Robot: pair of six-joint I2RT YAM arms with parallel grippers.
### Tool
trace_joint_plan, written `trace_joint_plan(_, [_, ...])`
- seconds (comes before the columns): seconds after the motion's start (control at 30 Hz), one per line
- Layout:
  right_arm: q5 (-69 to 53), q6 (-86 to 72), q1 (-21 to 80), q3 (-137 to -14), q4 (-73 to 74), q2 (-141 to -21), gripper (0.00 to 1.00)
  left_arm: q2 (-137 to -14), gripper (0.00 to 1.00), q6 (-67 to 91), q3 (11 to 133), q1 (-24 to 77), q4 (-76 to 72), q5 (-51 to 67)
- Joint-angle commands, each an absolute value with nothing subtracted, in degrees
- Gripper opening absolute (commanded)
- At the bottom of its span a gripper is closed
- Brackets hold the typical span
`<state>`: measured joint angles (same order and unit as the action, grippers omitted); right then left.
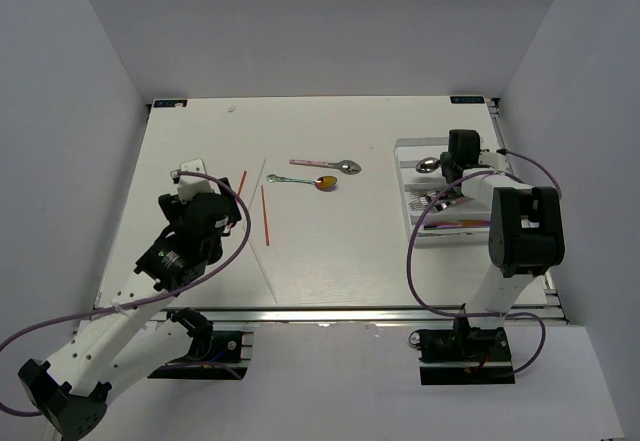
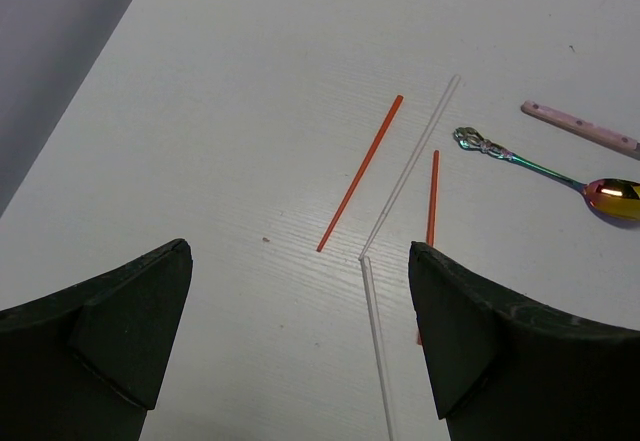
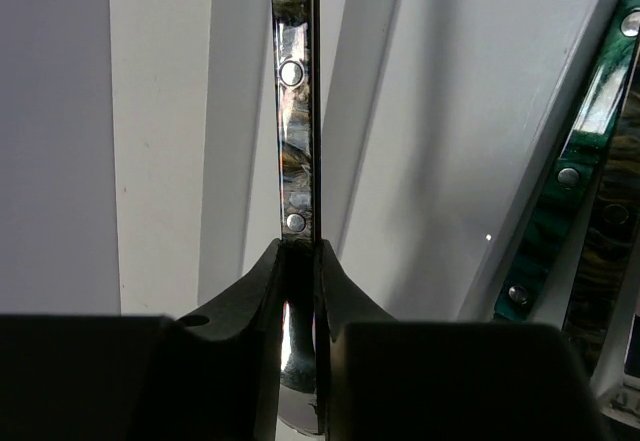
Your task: Sort the eating utensils into containers
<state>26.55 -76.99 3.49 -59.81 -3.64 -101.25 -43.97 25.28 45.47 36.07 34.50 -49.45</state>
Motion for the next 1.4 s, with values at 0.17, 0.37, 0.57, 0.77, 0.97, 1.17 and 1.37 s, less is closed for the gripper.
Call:
trace_joint_plan(0.17, [24.35, -78.23, 2.72, -62.23, -9.41, -102.93, 0.65, -43.95, 0.98, 24.87, 45.35, 35.77, 33.75, -48.96])
trace_joint_plan(0.37, [21.62, -64.58, 5.61, -58.97, -17.92, -92.57, 0.89, -44.56, 0.98, 25.14, 45.61, 34.90, 33.66, -48.43])
trace_joint_plan(0.57, [-11.80, -18.66, 13.60, -87.57, -13.60, -108.37, 0.89, -46.84, 0.98, 26.19, 46.05, 29.54, 33.58, -45.36])
trace_joint_plan(0.77, [-13.97, 13.15, 22.66, -135.94, 34.24, -138.22, 0.89, -47.46, 0.98, 24.96, 45.79, 27.60, 32.87, -42.63])
trace_joint_plan(0.97, [-15.29, 32.34, 28.03, -120.06, 24.71, -133.24, 0.87, -47.55, 0.98, 24.52, 45.44, 27.60, 32.34, -42.45])
trace_joint_plan(1.17, [-19.60, 32.60, 28.30, -124.45, 26.46, -137.37, 0.80, -48.16, 0.98, 24.35, 45.44, 27.60, 32.26, -42.19])
trace_joint_plan(1.37, [-19.87, 36.82, 28.30, -122.96, 29.88, -139.48, 0.65, -47.72, 0.98, 24.17, 45.35, 27.60, 32.08, -41.84])
